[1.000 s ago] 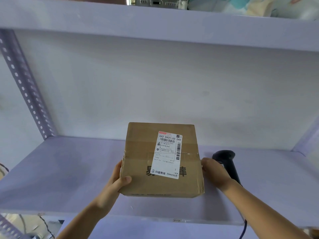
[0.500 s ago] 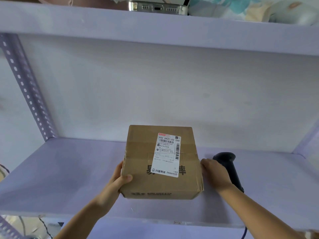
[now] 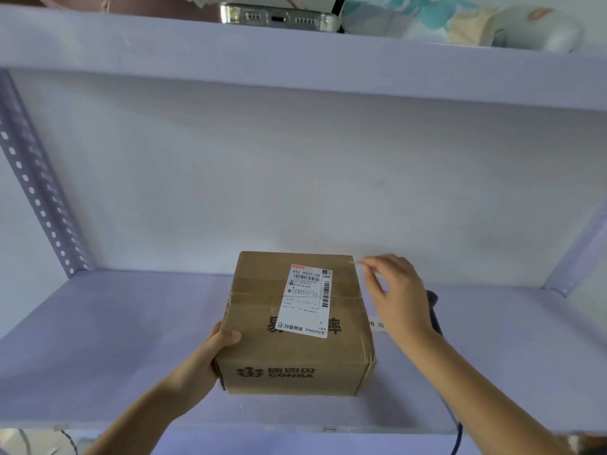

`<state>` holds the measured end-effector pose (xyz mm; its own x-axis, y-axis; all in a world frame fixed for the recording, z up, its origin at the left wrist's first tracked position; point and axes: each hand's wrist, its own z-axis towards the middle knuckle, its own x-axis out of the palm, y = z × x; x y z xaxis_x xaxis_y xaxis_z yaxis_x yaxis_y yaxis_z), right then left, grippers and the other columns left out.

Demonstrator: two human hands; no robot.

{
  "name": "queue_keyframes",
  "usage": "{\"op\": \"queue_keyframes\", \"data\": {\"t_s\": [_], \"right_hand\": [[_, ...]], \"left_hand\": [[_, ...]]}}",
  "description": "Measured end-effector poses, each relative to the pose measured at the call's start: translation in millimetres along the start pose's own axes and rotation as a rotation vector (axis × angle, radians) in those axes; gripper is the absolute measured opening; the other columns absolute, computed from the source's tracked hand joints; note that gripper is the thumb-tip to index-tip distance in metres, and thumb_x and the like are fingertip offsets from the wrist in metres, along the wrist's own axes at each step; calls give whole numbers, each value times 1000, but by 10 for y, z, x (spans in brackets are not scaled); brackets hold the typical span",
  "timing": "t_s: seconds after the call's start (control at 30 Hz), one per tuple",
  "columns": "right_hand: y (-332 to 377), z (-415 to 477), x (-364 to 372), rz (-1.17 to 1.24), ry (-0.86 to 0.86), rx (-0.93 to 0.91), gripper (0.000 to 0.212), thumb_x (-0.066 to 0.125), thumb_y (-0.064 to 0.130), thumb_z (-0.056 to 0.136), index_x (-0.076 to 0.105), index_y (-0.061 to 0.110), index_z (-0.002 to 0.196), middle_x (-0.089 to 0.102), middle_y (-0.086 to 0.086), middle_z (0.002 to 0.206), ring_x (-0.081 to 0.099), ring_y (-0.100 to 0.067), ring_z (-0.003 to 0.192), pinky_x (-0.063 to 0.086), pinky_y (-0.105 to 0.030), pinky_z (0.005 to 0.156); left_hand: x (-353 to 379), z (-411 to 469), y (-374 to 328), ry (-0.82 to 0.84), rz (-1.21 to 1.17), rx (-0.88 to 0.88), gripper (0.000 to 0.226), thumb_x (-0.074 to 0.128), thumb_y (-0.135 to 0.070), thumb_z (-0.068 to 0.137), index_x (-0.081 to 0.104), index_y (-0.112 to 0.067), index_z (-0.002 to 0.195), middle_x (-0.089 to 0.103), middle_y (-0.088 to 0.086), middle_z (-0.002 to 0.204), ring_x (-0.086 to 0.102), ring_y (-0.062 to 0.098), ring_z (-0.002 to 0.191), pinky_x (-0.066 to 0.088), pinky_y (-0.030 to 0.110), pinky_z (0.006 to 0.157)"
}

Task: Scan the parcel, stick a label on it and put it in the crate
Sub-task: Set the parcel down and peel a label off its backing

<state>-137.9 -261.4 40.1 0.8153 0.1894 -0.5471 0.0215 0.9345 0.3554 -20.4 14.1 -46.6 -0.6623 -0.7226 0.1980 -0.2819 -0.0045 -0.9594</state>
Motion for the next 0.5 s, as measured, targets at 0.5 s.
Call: {"op": "queue_keyframes", "data": {"t_s": [0.5], "right_hand": [[567,-224,128,40,-82,-384,15,80,-1,73,78,12,80,71,2,76,58,-22,75,49,-32,65]], "left_hand": [[255,-220,-294,-326,284,69,71,64,-49,74,46,-30,139,45,1,144,45,21,131,37,37,107]]}}
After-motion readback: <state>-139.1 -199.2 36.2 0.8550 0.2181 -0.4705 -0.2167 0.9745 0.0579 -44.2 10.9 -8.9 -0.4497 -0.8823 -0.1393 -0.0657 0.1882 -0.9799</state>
